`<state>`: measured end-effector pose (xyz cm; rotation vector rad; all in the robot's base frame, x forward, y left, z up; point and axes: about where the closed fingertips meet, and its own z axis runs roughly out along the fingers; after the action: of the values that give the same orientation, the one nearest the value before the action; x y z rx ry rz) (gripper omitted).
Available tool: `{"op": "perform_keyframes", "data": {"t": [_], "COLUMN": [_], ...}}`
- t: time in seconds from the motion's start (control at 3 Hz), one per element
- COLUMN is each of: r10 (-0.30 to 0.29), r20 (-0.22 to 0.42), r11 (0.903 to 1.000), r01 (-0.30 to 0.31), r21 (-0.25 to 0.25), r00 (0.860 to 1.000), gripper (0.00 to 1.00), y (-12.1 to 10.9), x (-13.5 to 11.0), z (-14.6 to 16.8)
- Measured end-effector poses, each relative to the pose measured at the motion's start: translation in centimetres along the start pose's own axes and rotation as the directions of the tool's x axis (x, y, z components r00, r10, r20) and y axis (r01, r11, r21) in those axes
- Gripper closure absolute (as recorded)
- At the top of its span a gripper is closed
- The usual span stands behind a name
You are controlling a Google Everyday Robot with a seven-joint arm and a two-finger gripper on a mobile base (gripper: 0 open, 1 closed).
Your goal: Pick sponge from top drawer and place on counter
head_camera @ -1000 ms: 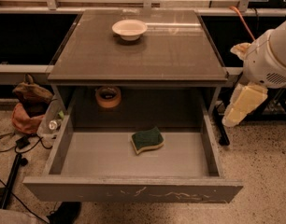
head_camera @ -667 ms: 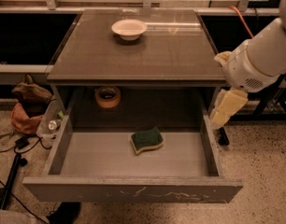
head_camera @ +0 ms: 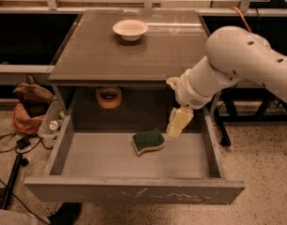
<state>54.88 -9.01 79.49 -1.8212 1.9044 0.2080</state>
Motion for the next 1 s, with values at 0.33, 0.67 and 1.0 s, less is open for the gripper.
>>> {"op": "perform_keyframes", "data": {"t": [0.33, 0.67, 1.0], "r10": [-0.017, -0.017, -0.016], "r20": [0.047, 0.047, 0.060], "r11": [0.9972, 0.9971, 0.9960], "r01": [0.021, 0.021, 0.021], "r21": [-0.072, -0.073, -0.087], "r00": [0.999, 0.999, 0.998], "gripper": [0.00, 0.00, 0.00], "y": [0.20, 0.20, 0.36], "x": [-1.19, -1.19, -1.18], "z": [5.99, 5.99, 6.75]}}
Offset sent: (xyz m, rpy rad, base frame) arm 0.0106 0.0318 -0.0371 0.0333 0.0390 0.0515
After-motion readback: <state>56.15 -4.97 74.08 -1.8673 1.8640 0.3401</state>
